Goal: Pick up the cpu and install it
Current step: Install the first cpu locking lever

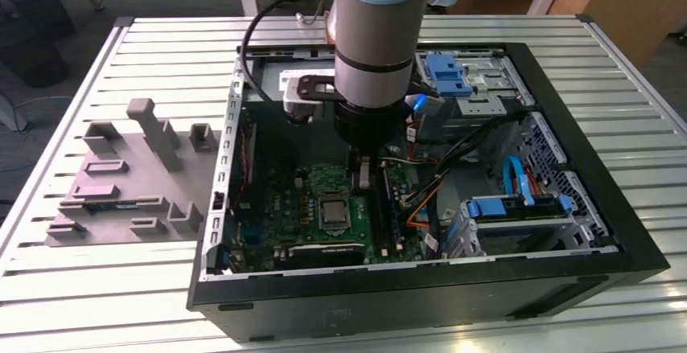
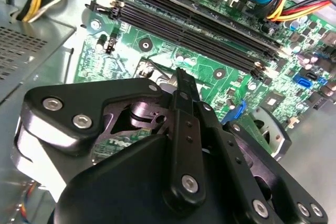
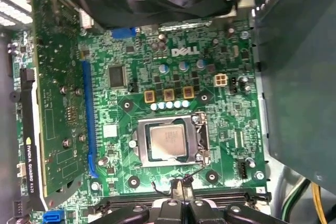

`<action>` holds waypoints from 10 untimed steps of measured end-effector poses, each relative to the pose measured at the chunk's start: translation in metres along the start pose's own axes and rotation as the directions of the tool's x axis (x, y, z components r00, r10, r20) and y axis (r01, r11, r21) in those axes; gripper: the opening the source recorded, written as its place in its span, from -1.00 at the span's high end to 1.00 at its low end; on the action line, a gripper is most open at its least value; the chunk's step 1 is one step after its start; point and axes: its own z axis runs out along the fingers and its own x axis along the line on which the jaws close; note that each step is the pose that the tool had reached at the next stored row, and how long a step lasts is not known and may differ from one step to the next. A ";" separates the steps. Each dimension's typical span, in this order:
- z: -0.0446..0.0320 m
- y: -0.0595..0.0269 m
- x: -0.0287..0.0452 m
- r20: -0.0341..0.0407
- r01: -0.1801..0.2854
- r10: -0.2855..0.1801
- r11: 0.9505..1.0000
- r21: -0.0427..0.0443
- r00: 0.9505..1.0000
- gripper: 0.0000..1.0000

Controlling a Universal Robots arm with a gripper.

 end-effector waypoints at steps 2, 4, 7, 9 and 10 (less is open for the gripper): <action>0.0012 0.0002 0.0018 0.000 0.009 -0.009 1.000 0.001 1.000 0.79; 0.0020 0.0007 0.0033 0.000 0.019 -0.019 1.000 0.002 1.000 0.79; 0.0023 0.0022 0.0061 -0.001 0.031 -0.031 1.000 0.002 1.000 0.79; 0.0027 0.0030 0.0086 -0.001 0.036 -0.036 0.999 0.003 0.999 0.79; 0.0029 0.0030 0.0102 -0.001 0.038 -0.038 0.999 0.003 0.999 0.79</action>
